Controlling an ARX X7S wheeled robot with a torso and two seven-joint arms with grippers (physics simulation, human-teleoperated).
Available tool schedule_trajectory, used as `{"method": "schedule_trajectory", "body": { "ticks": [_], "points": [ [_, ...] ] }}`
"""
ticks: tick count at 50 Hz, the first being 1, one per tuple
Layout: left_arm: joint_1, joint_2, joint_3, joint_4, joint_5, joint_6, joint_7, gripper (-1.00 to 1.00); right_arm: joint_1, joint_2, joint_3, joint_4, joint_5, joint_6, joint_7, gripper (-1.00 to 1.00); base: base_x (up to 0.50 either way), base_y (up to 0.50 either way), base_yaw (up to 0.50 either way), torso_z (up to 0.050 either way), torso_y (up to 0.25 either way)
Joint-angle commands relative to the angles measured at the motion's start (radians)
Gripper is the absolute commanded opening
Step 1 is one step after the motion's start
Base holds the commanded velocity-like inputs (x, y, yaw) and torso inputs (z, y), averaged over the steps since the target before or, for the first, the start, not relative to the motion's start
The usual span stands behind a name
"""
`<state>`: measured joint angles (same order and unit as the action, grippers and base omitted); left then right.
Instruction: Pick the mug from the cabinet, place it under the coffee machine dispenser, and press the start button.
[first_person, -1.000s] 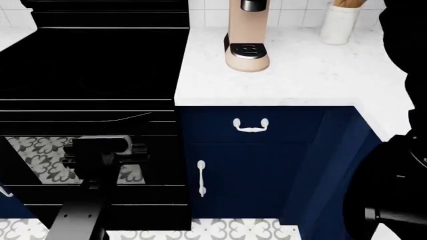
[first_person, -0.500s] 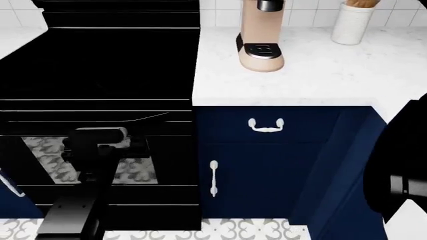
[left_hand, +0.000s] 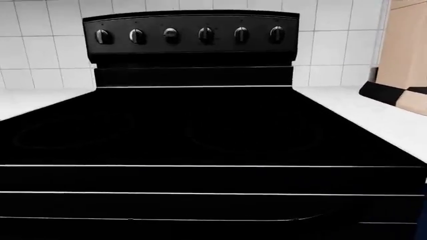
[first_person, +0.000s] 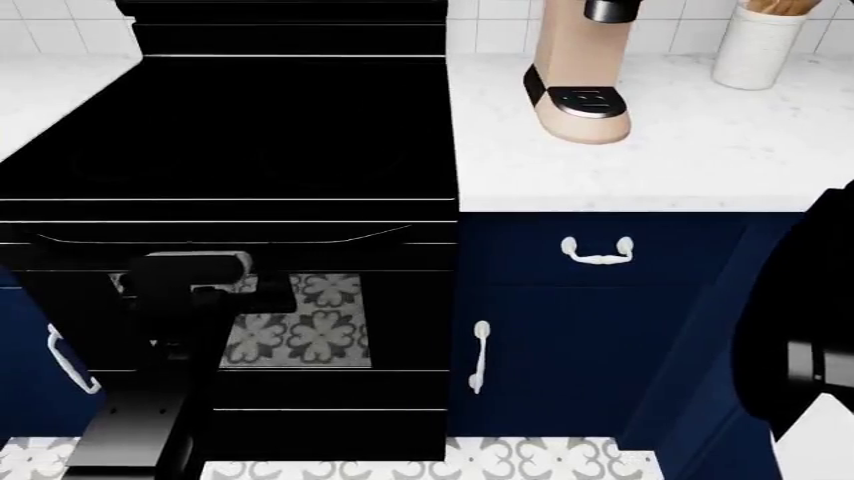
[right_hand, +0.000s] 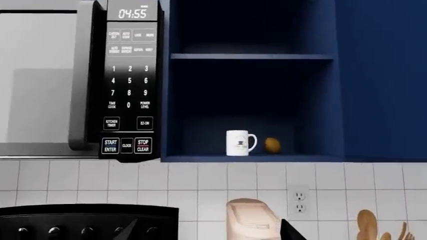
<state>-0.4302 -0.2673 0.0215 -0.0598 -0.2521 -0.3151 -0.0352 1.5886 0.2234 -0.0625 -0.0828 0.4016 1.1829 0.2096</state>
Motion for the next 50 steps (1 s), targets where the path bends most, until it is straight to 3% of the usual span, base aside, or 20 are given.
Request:
{"method": "schedule_trajectory", "body": {
  "ticks": [1, 4, 7, 13, 20, 26, 36, 44, 50],
  "points": [
    [-0.015, -0.003, 0.016, 0.029, 0.013, -0.003, -0.013, 1.00, 0.011, 0.013, -0.014, 0.025, -0.010, -0.023, -0.004, 1.00, 0.00, 0.00, 0.00, 0.000, 0.000],
    [-0.123, -0.016, 0.014, 0.080, 0.005, -0.079, -0.026, 1.00, 0.049, 0.014, -0.038, 0.093, -0.035, -0.086, -0.014, 1.00, 0.00, 0.00, 0.00, 0.000, 0.000],
    [-0.314, -0.031, 0.033, 0.029, 0.012, -0.177, -0.024, 1.00, 0.128, 0.009, -0.049, 0.186, -0.038, -0.119, -0.044, 1.00, 0.00, 0.00, 0.00, 0.000, 0.000],
    [-0.651, -0.013, 0.094, -0.388, 0.098, -0.152, -0.034, 1.00, 0.301, 0.003, -0.077, 0.425, -0.062, -0.170, -0.093, 1.00, 0.00, 0.00, 0.00, 0.000, 0.000],
    [-0.876, 0.014, 0.094, -0.693, 0.101, -0.127, -0.017, 1.00, 0.370, 0.004, -0.073, 0.623, -0.078, -0.221, -0.110, 1.00, 0.00, 0.00, 0.00, 0.000, 0.000],
    [-0.907, 0.019, 0.109, -0.785, 0.107, -0.128, 0.002, 1.00, 0.361, 0.010, -0.089, 0.660, -0.089, -0.231, -0.115, 1.00, 0.00, 0.00, 0.00, 0.000, 0.000],
    [-0.893, 0.010, 0.117, -0.784, 0.107, -0.124, 0.017, 1.00, 0.350, 0.018, -0.135, 0.650, -0.102, -0.229, -0.137, 1.00, 0.00, 0.00, 0.00, 0.000, 0.000],
    [-0.888, 0.001, 0.114, -0.766, 0.103, -0.134, 0.018, 1.00, 0.349, 0.022, -0.155, 0.625, -0.103, -0.225, -0.149, 1.00, 0.00, -0.48, 0.00, 0.000, 0.000],
    [-0.885, -0.002, 0.116, -0.771, 0.102, -0.128, 0.020, 1.00, 0.349, 0.022, -0.166, 0.621, -0.115, -0.234, -0.139, 1.00, 0.00, 0.00, 0.00, 0.000, 0.000]
  ]
}}
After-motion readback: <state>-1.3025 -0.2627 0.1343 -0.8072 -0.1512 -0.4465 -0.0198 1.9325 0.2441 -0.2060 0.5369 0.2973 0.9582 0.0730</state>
